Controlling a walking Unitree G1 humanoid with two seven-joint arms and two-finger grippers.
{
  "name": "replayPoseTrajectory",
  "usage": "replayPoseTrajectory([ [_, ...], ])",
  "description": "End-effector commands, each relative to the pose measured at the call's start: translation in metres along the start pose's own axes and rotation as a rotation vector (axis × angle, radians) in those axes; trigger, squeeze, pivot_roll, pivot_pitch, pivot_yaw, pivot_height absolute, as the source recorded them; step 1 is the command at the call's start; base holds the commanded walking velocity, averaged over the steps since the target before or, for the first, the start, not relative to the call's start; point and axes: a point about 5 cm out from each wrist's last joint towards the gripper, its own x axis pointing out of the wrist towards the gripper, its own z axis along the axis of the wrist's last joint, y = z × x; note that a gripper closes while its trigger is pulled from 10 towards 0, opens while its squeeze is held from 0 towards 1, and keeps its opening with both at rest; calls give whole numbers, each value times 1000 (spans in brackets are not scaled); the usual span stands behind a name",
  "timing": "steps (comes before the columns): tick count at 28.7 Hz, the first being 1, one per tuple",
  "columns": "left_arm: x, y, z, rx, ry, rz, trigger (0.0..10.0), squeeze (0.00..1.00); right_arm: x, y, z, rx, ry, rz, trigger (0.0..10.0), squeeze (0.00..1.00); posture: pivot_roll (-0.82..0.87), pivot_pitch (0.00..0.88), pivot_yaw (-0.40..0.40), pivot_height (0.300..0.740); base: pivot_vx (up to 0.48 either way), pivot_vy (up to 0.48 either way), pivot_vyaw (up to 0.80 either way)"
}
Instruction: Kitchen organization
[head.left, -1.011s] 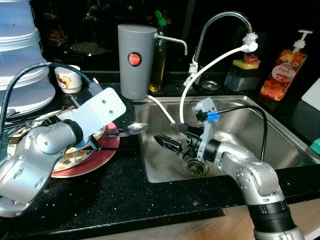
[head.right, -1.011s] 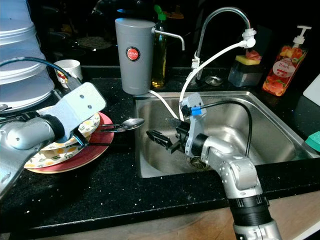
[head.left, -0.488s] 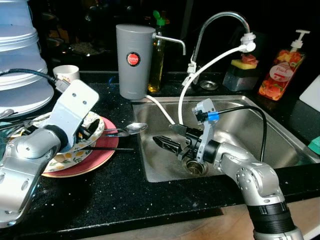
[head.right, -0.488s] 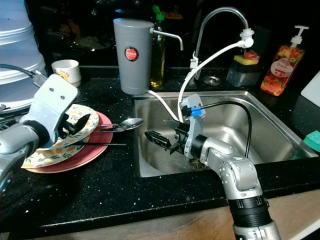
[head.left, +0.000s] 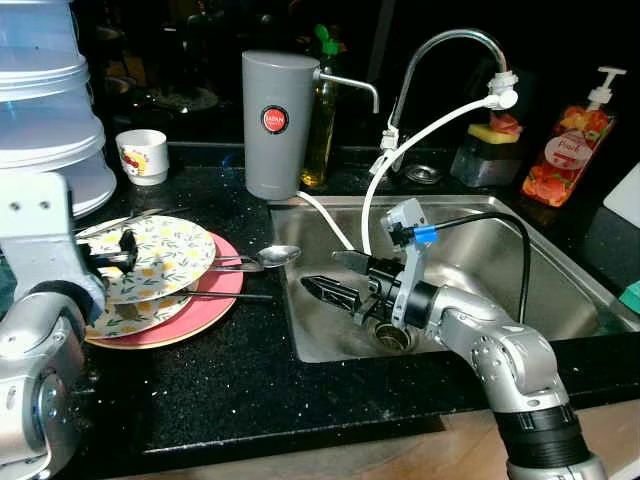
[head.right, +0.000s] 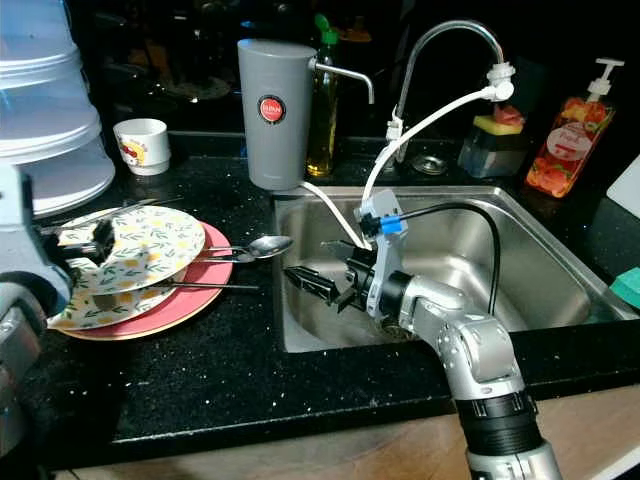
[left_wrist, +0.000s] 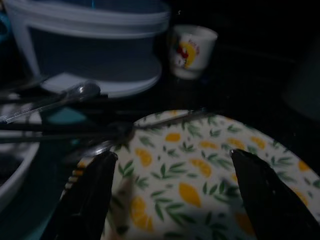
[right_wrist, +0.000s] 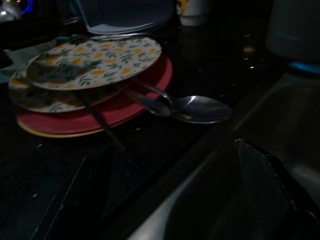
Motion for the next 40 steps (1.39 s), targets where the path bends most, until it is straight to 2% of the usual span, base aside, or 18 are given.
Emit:
replayPoseTrajectory([
  [1, -1, 2, -2, -38, 20, 46, 10000, 329, -1, 1, 2, -13, -2, 12, 10000, 0, 61, 39, -74, 740, 0, 0, 0],
  [2, -1, 3, -4, -80, 32, 71, 10000, 0, -1, 1, 2, -14, -2, 16, 10000, 0, 61, 38, -73, 740, 0, 0, 0],
  [5, -1, 3, -8, -169, 48, 113, 10000, 0, -2, 1, 2, -16, -2, 22, 10000, 0, 60, 39, -72, 740, 0, 0, 0],
  [11, 1, -4, -7, -226, 61, 70, 10000, 0, -1, 1, 2, -5, -3, 35, 10000, 0, 63, 40, -72, 740, 0, 0, 0],
  [17, 1, -4, -8, -256, 83, 86, 10000, 0, -1, 1, 1, -5, 2, 44, 10000, 0, 62, 37, -70, 740, 0, 0, 0],
  [19, 1, -3, -14, -330, 122, 112, 10000, 0, -1, 2, 0, -10, 15, 57, 10000, 0, 63, 32, -69, 740, 0, 0, 0],
  [21, 1, -2, -16, -356, 134, 121, 10000, 0, -1, 2, 0, -12, 19, 62, 10000, 0, 63, 32, -69, 740, 0, 0, 0],
  [30, 4, 4, -18, -361, 156, 162, 10000, 0, -1, 2, -1, -16, 23, 72, 10000, 0, 64, 26, -68, 740, 0, 0, 0],
  [35, 5, 3, -21, -384, 189, 139, 10000, 0, -1, 2, 0, -17, 21, 74, 10000, 0, 64, 28, -67, 740, 0, 0, 0],
  [36, 6, 2, -21, -392, 191, 134, 8706, 0, -1, 2, 0, -17, 21, 74, 10000, 0, 63, 30, -66, 740, 0, 0, 0],
  [37, 6, 2, -21, -396, 193, 131, 4941, 0, -1, 2, 0, -17, 21, 74, 10000, 0, 63, 30, -66, 740, 0, 0, 0],
  [38, 6, 2, -21, -396, 193, 131, 4941, 0, -1, 2, 0, -17, 21, 74, 10000, 0, 63, 30, -66, 740, 0, 0, 0],
  [39, 7, 2, -21, -400, 193, 129, 1373, 0, -1, 2, 0, -17, 21, 74, 10000, 0, 63, 31, -66, 740, 0, 0, 0],
  [40, 7, 1, -21, -416, 193, 124, 0, 0, -1, 2, 0, -17, 21, 73, 10000, 0, 62, 32, -65, 740, 0, 0, 0],
])
